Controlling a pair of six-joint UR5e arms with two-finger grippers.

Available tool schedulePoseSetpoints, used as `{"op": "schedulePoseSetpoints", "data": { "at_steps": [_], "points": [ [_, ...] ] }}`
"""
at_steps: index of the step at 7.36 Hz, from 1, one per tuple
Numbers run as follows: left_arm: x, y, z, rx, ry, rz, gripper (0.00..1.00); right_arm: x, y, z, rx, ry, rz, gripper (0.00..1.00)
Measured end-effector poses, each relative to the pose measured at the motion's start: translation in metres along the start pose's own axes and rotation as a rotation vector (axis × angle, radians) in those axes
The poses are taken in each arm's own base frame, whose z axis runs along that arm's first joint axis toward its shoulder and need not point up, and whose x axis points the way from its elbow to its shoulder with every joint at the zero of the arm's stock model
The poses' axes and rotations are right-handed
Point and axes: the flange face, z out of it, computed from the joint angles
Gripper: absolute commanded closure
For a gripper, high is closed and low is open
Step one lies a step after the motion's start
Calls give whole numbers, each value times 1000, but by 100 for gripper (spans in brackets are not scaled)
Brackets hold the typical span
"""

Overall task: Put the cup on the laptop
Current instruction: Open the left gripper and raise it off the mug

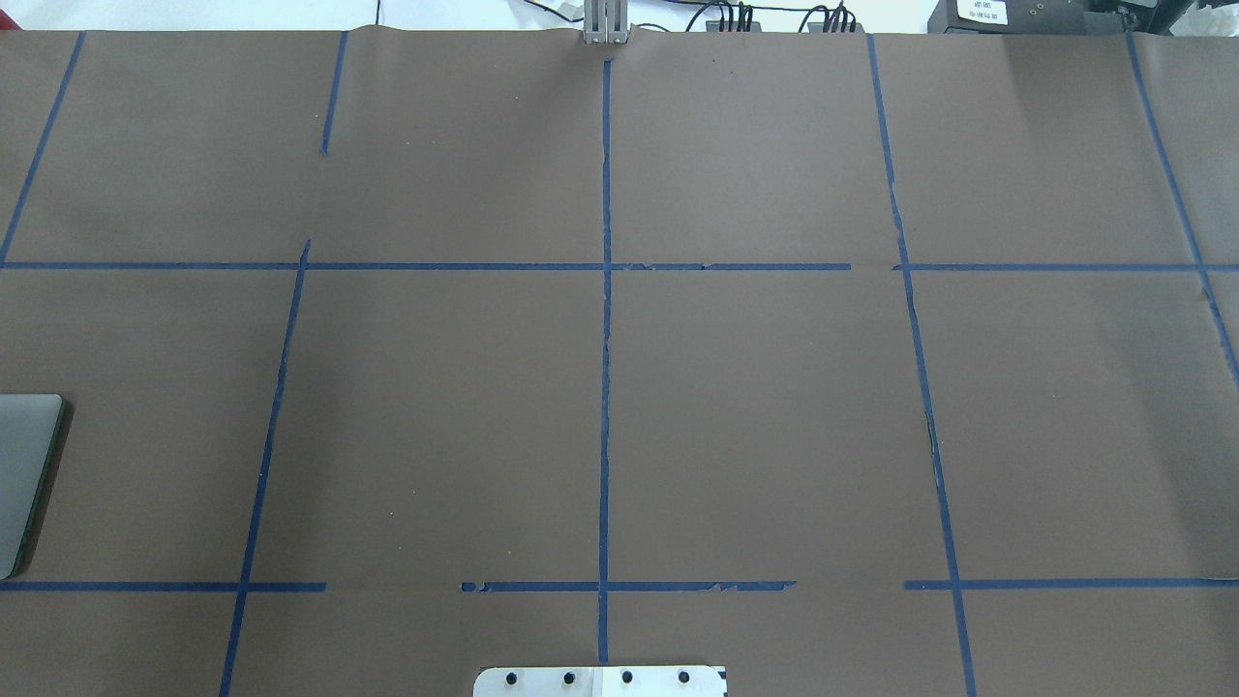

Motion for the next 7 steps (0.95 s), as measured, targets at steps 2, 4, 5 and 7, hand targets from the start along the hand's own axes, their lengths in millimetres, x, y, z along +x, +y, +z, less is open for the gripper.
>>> {"op": "schedulePoseSetpoints", "data": {
  "at_steps": [2,4,5,7],
  "points": [
    [-3,2,6,-12,4,-63,0,0,0,0,0,1,0,0],
    [6,-3,16,-26,4,-50,0,0,0,0,0,0,0,0],
    [11,-7,21,-27,4,-29,0,0,0,0,-1,0,0,0],
    [16,-10,23,-21,2,-1,0,0,0,0,0,0,0,0]
  ]
}}
